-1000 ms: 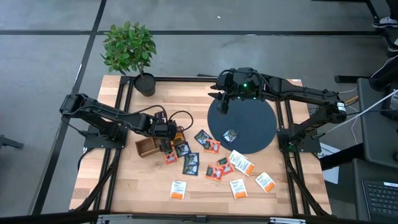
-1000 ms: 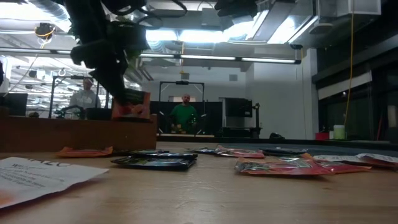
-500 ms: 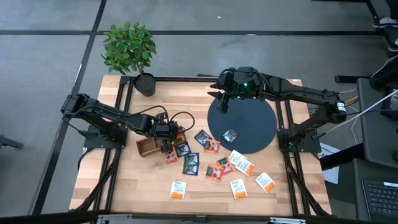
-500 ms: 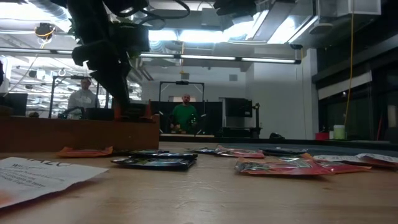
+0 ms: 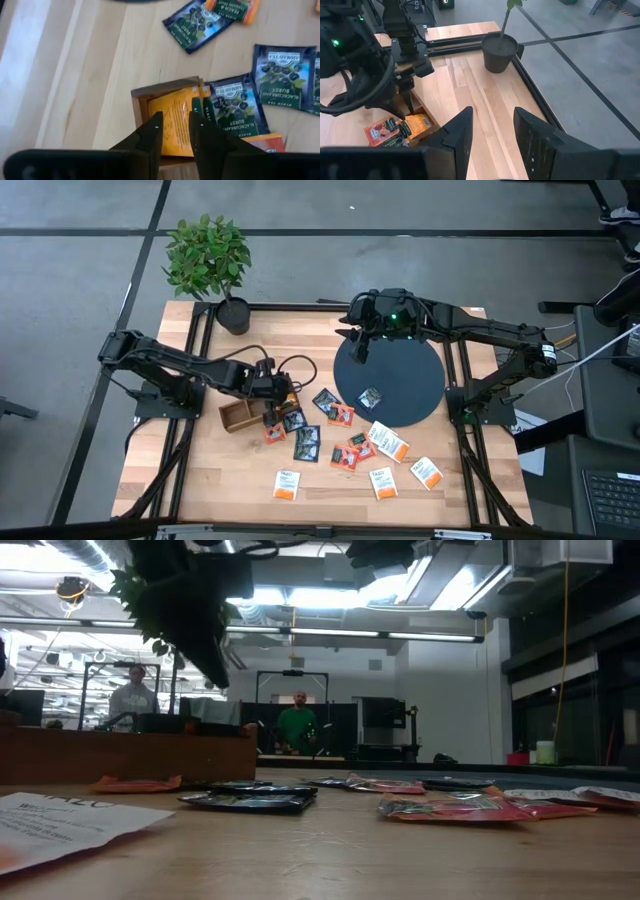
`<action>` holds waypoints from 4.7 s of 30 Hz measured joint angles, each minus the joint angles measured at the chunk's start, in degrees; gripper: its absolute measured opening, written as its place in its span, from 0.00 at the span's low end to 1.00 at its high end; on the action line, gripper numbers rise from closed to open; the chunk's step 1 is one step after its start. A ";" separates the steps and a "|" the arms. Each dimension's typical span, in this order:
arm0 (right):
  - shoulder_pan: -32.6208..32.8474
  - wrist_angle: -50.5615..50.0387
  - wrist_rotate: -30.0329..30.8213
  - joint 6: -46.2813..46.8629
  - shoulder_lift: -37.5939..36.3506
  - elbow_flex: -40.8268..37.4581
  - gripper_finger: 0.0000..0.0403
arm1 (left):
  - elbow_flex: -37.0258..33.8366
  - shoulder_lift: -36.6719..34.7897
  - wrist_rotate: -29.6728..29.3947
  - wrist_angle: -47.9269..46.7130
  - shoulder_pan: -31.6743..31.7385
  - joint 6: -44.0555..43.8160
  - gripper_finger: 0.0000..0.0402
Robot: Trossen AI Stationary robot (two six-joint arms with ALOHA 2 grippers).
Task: Pick & Place Tea
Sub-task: Put the orange tea bag into the right section of the wooden organizer
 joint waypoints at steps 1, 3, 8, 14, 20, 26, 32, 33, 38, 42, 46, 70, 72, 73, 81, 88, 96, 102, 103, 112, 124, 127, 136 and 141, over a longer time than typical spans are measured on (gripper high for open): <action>0.00 -0.02 0.00 0.02 0.00 0.00 0.36 | 0.42 0.00 0.00 -0.36 0.00 -0.08 0.22; 0.00 -0.04 0.00 0.08 0.00 0.00 0.36 | 1.04 0.00 0.04 -0.86 0.00 -1.24 0.22; 0.00 -0.74 -0.50 0.21 0.00 0.00 0.36 | 1.29 -0.22 7.91 -0.78 0.00 -5.31 0.22; 0.00 -3.02 -0.92 0.39 0.00 0.00 0.36 | 0.71 0.19 16.87 3.73 -2.03 -5.86 0.22; 0.00 -3.06 -0.98 1.77 0.00 0.02 0.36 | -2.25 0.20 16.53 4.73 -2.62 -5.70 0.22; 0.00 -3.03 -1.05 3.37 0.00 0.02 0.36 | -7.73 0.20 19.28 14.21 -3.44 -8.24 0.22; 0.00 -3.01 -1.03 4.52 0.00 0.02 0.36 | -11.32 0.20 16.96 18.41 -3.38 -8.86 0.22; 0.00 -3.01 -1.03 4.72 0.00 0.02 0.36 | -11.87 0.22 16.64 18.42 -3.34 -8.85 0.22; 0.01 -3.00 -0.94 4.78 0.00 0.02 0.36 | -12.68 1.10 16.35 18.80 -3.32 -8.56 0.22; 0.00 -2.97 -0.87 4.77 0.00 0.07 0.36 | -12.64 2.36 16.14 20.24 -3.33 -8.48 0.22; 0.02 -2.84 -0.85 4.76 0.00 0.11 0.36 | -12.36 4.37 15.61 19.88 -3.32 -8.68 0.22; 0.00 -2.79 0.15 4.35 0.00 0.11 0.36 | -8.99 4.85 7.26 12.92 -3.32 -5.34 0.22; 0.00 -2.79 0.15 4.34 0.00 0.11 0.36 | -8.99 4.83 6.91 12.85 -3.34 -5.34 0.22; 0.00 -2.79 0.15 4.35 0.00 0.11 0.36 | -8.99 4.83 6.85 12.87 -3.34 -5.32 0.22; 0.00 -2.49 0.17 4.32 0.00 0.11 0.36 | -8.99 4.35 3.02 12.20 -3.32 -4.28 0.22; 0.00 -2.47 1.88 3.64 0.00 0.11 0.36 | -8.27 3.79 -1.82 8.47 -3.34 -1.96 0.22; 0.02 -0.80 2.96 2.96 0.00 0.09 0.36 | -5.80 3.72 -10.54 0.89 -2.63 1.56 0.22; 0.00 -0.82 3.06 2.89 0.00 0.07 0.36 | -5.12 2.97 -10.69 -1.78 -0.88 -1.13 0.22; 0.00 -0.81 3.08 2.90 0.00 0.08 0.36 | -4.76 2.44 -10.97 -1.53 -0.64 -1.17 0.22; 0.00 -0.85 3.10 2.99 0.00 0.07 0.36 | -4.33 -2.78 -14.69 -1.92 2.08 -2.52 0.22; 0.00 -1.64 2.59 3.12 0.00 0.07 0.36 | -4.33 -14.76 13.11 0.81 7.62 -12.05 0.22; 0.02 -2.01 0.48 3.25 0.00 0.04 0.36 | -4.33 -15.88 24.21 2.79 8.33 -14.14 0.22; 4.54 -4.21 -0.19 5.90 0.00 0.02 0.36 | -7.18 -11.81 26.53 3.15 2.94 -13.48 0.22; 8.18 -6.09 3.64 10.93 0.00 0.02 0.36 | -10.84 -7.96 26.80 4.88 0.15 -15.50 0.22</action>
